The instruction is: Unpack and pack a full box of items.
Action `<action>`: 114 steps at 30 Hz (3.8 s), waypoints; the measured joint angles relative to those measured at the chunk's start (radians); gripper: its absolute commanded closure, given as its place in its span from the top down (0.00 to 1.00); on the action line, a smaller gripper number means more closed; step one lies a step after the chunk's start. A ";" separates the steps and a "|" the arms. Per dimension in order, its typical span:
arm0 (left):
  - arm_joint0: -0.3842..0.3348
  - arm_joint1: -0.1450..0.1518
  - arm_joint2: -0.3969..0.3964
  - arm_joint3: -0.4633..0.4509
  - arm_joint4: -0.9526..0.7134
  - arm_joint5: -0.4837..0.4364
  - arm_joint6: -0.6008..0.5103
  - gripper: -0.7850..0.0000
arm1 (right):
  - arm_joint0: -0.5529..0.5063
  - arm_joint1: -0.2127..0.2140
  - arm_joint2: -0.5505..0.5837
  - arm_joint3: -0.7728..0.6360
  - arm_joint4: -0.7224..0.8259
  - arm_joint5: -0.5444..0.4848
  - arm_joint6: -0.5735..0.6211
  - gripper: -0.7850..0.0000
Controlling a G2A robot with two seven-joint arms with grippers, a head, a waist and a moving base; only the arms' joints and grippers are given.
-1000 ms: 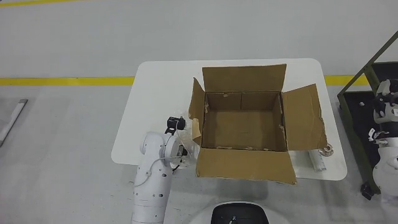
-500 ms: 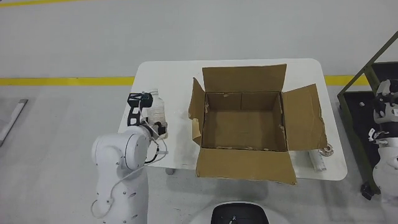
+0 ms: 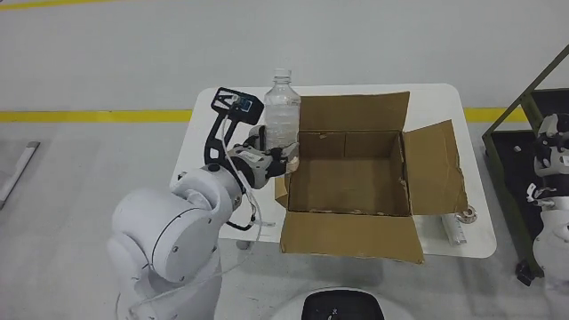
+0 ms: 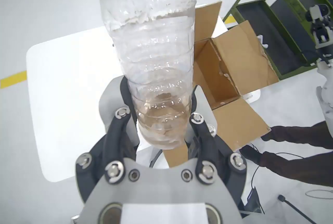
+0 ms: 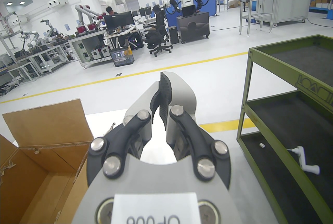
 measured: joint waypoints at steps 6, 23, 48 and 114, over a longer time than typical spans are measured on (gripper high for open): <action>-0.019 0.003 0.019 0.026 -0.027 -0.001 0.000 0.00 | -0.013 -0.001 -0.018 -0.029 0.000 -0.031 0.001 0.00; 0.019 0.002 0.042 0.069 -0.088 0.004 0.106 0.00 | -0.046 -0.008 -0.271 -0.065 -0.281 -0.021 0.110 0.00; -0.062 -0.018 0.244 0.573 -0.190 0.282 0.138 0.00 | -0.086 -0.014 -0.251 -0.128 -0.217 0.058 0.177 0.00; -0.088 -0.047 0.337 0.523 0.114 0.221 0.210 1.00 | -0.172 0.039 0.252 -0.119 -0.009 -0.303 0.534 0.00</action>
